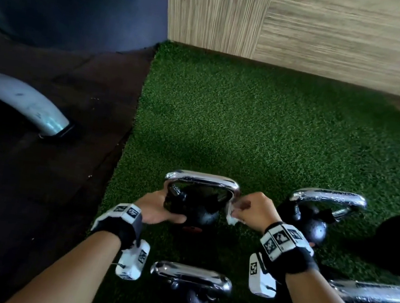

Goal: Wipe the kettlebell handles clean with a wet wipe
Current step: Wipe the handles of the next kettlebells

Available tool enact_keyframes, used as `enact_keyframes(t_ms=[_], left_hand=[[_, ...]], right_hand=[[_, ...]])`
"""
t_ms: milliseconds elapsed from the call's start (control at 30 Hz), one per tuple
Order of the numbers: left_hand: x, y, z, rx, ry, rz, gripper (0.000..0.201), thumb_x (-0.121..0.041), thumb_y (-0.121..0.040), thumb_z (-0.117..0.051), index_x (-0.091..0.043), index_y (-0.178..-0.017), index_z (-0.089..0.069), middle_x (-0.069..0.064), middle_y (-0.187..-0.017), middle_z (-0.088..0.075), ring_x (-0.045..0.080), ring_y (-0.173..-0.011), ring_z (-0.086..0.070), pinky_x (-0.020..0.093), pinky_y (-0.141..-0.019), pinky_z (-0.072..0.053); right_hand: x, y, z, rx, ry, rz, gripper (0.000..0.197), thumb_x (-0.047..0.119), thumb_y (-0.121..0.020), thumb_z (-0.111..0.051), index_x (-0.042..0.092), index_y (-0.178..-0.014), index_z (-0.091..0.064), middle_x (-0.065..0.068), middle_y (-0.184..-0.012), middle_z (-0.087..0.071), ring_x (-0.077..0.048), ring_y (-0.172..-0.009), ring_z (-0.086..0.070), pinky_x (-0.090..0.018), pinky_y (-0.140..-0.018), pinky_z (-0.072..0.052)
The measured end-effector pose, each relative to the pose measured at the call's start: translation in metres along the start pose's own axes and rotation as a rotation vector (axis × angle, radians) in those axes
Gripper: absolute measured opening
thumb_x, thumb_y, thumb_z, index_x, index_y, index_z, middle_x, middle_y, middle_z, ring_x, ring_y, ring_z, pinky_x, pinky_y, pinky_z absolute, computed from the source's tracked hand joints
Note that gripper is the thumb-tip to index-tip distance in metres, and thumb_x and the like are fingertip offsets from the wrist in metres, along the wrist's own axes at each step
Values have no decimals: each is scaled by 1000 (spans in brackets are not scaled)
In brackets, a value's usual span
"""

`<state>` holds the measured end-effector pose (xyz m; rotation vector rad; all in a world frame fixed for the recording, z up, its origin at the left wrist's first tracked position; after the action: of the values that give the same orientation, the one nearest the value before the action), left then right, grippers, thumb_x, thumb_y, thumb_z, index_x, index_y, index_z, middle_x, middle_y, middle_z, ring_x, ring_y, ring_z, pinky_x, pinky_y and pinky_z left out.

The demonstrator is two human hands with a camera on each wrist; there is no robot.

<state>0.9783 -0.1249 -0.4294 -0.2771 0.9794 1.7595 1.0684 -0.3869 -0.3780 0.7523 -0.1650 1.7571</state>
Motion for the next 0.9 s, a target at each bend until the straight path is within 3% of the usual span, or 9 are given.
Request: enact_keyframes(t_ms=[100,167,233,333,400,500,733,833,900], left_hand=[[11,19,35,-154,15,-45,50,-15,-82,-83,-37,-122,-65,-12,-119,-73,9,-112,-68,20,-98,-52],[4,43,63,-416,152,-163,36,-14,-88,-78,-46,-101,-68,-21,-97,-75,-6,-93,-70,10,-84,-54],[-15,67,81,-553,353,-344,20,-23,-91,-77,-41,-101,-75,-18,-97,-78,-4,-91,-72,12,-82,-56],[-59,89,81,-264,682,-520,28,-43,-88,-72,-33,-114,-78,-2,-115,-78,15,-109,-73,26,-89,-60],[-80,93,73,-65,783,-508,33,-47,-91,-67,-31,-119,-76,2,-125,-74,18,-118,-70,27,-90,-59],[-96,92,71,50,810,-490,36,-48,-92,-65,-26,-118,-77,0,-130,-72,18,-120,-68,28,-90,-60],[-96,83,71,72,864,-459,31,-28,-80,-77,-17,-110,-80,11,-111,-78,15,-98,-75,20,-81,-60],[-94,77,69,39,888,-448,30,-24,-80,-78,-14,-109,-80,12,-112,-78,18,-101,-75,21,-82,-60],[-90,75,76,-89,794,-487,30,-25,-83,-79,-16,-111,-80,4,-112,-78,15,-106,-74,19,-86,-58]], right_hand=[[9,17,14,161,79,112,12,23,-71,-89,28,-75,-80,23,-58,-65,12,-60,-59,-3,-54,-39],[25,30,28,163,39,232,13,27,-70,-90,33,-74,-79,26,-64,-69,14,-62,-62,-2,-58,-42],[48,43,43,104,-63,353,12,31,-72,-89,32,-79,-80,24,-72,-73,11,-67,-65,-4,-61,-43],[85,59,57,9,-216,498,15,29,-72,-90,27,-82,-79,17,-74,-74,6,-65,-65,-6,-61,-44],[103,66,61,-43,-272,552,20,28,-69,-91,26,-81,-76,15,-75,-75,3,-66,-67,-8,-62,-46],[119,71,63,-161,-297,592,26,28,-66,-92,26,-79,-70,15,-75,-73,-1,-69,-68,-11,-63,-49],[132,67,62,-485,-207,648,33,23,-65,-90,18,-74,-58,6,-76,-58,-8,-68,-53,-15,-61,-40],[123,59,60,-372,-215,615,42,38,-65,-89,26,-95,-61,9,-90,-55,-4,-80,-52,-12,-69,-41],[105,50,57,-245,-274,590,50,40,-71,-85,29,-113,-59,14,-106,-56,0,-97,-55,-8,-76,-42]])
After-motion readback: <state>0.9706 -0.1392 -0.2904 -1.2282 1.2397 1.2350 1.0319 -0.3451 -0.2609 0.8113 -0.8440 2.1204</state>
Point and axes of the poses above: each hand's wrist, its own y-axis away from the middle knuckle, its own z-axis out of the back of the hand, x = y × z, the point moved 4 cm from there along -y, towards the middle knuckle
